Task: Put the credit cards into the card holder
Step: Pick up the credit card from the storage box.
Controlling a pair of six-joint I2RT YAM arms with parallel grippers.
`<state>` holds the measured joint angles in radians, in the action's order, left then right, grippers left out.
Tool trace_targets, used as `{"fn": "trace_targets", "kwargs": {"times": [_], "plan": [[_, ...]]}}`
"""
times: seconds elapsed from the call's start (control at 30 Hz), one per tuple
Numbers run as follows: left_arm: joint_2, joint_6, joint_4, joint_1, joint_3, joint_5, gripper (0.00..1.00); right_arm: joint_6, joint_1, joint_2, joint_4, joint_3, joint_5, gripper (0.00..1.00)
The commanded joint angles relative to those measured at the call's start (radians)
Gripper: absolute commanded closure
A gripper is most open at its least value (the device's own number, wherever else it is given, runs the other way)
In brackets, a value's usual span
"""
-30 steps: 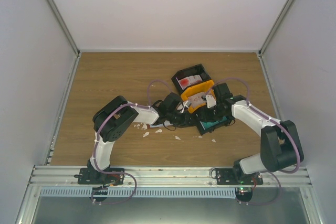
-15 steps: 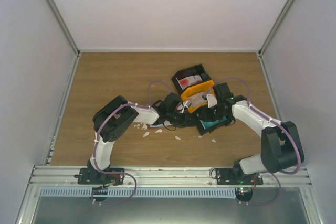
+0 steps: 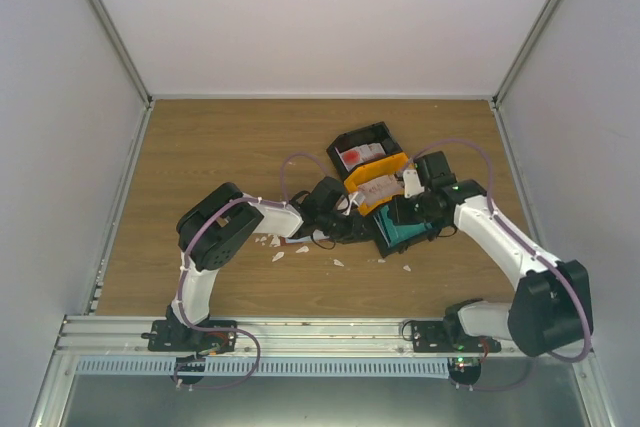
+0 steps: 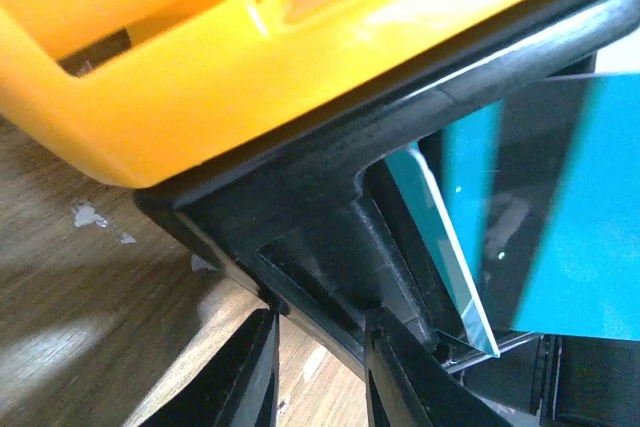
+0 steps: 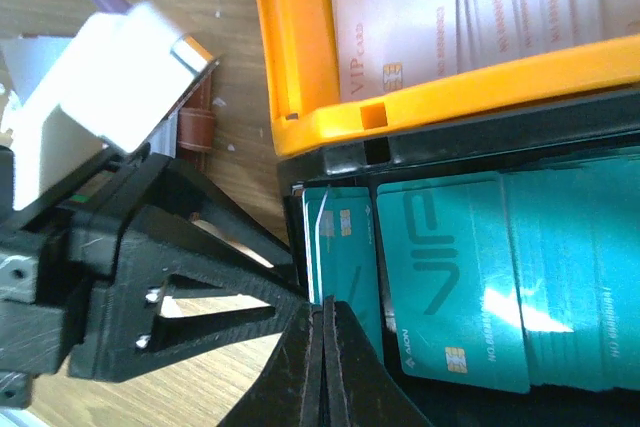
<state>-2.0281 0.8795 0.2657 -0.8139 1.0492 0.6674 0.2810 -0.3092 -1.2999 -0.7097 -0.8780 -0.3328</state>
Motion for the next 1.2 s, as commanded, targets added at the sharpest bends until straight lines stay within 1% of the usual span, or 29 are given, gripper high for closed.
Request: {"fn": "trace_targets", "kwargs": {"times": [0.0, 0.17, 0.37, 0.4, 0.47, 0.53, 0.67, 0.77, 0.9, 1.03, 1.17], "plan": [[0.06, -0.033, 0.004, -0.011, 0.006, -0.049, 0.71, 0.036, -0.003, 0.09, -0.069, -0.066, 0.056, 1.0], [0.16, -0.08, -0.065, -0.011, -0.01, -0.124, 0.66, 0.06, -0.003, 0.193, -0.092, -0.12, 0.081, 1.0], [0.297, -0.114, -0.106, -0.01, -0.057, -0.215, 0.58, 0.085, -0.002, 0.279, -0.062, -0.121, 0.002, 0.99], [0.34, -0.116, -0.11, -0.01, -0.071, -0.234, 0.56, 0.088, -0.003, 0.289, -0.046, -0.114, -0.028, 0.99], [0.409, -0.12, -0.115, -0.008, -0.106, -0.272, 0.51, 0.095, -0.002, 0.321, 0.009, -0.092, -0.091, 1.0], [0.483, -0.123, -0.126, -0.003, -0.144, -0.307, 0.43, 0.117, -0.002, 0.351, 0.077, -0.06, -0.158, 1.0], [0.641, -0.135, -0.157, 0.005, -0.197, -0.344, 0.31, 0.19, -0.003, 0.401, 0.24, 0.02, -0.299, 1.0], [0.746, -0.14, -0.176, 0.008, -0.235, -0.338, 0.22, 0.266, -0.002, 0.422, 0.366, 0.09, -0.389, 0.99], [0.849, -0.131, -0.174, 0.018, -0.276, -0.271, 0.16, 0.393, -0.006, 0.434, 0.569, 0.179, -0.528, 0.99], [0.902, -0.101, -0.159, 0.028, -0.294, -0.215, 0.17, 0.501, -0.026, 0.443, 0.735, 0.222, -0.594, 0.99], [0.908, -0.098, -0.159, 0.031, -0.287, -0.193, 0.25, 0.586, -0.036, 0.445, 0.863, 0.247, -0.658, 0.99]]}}
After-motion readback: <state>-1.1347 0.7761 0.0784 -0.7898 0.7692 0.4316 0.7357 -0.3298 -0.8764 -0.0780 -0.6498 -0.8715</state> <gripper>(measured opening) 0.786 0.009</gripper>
